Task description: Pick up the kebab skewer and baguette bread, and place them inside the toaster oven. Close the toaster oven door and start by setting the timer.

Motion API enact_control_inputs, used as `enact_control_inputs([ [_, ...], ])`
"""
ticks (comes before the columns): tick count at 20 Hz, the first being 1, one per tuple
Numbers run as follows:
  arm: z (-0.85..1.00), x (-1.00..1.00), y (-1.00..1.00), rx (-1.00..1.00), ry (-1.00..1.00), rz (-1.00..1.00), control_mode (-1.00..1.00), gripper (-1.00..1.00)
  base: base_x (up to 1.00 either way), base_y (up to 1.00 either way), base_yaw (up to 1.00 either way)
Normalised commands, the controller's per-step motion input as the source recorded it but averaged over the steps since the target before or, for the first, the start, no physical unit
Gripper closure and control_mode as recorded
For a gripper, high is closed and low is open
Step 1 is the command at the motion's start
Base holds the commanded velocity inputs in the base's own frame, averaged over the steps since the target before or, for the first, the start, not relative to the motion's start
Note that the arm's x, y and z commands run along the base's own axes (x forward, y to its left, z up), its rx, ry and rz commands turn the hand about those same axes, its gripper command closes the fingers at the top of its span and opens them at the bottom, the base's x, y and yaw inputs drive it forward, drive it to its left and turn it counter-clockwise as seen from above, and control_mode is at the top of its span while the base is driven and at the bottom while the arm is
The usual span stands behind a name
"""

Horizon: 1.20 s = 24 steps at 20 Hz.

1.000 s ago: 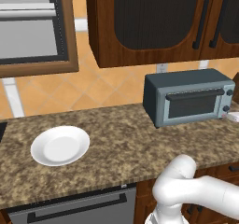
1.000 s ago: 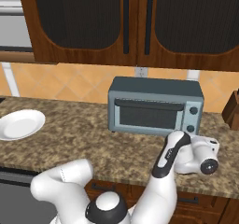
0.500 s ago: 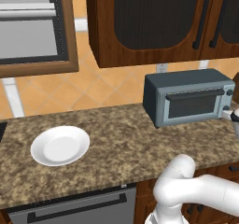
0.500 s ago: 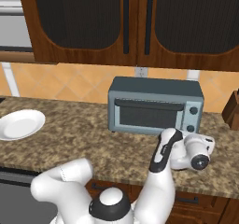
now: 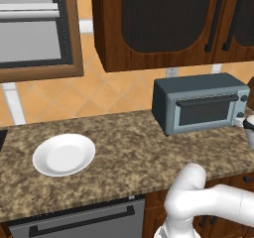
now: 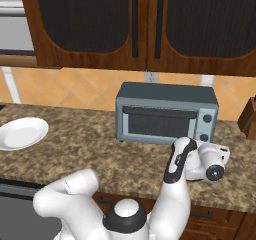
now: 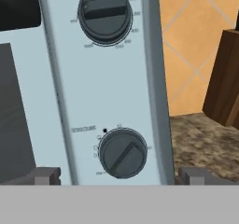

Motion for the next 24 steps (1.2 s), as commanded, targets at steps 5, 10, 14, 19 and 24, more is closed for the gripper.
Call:
enact_control_inputs([
  [5,0.08,0.07,0.0,0.0,0.0,0.0,-1.0,-1.0,0.0,0.0,0.0],
  [10,0.03,0.15,0.0,0.0,0.01,0.0,-1.0,-1.0,0.0,0.0,0.0],
  [14,0.0,0.23,0.0,0.0,0.01,0.0,-1.0,-1.0,0.0,0.0,0.0],
  [19,0.0,0.02,0.0,0.0,0.0,0.0,-1.0,-1.0,0.0,0.0,0.0],
  [24,-0.04,0.0,0.01,0.0,0.0,0.0,-1.0,-1.0,0.0,0.0,0.0],
])
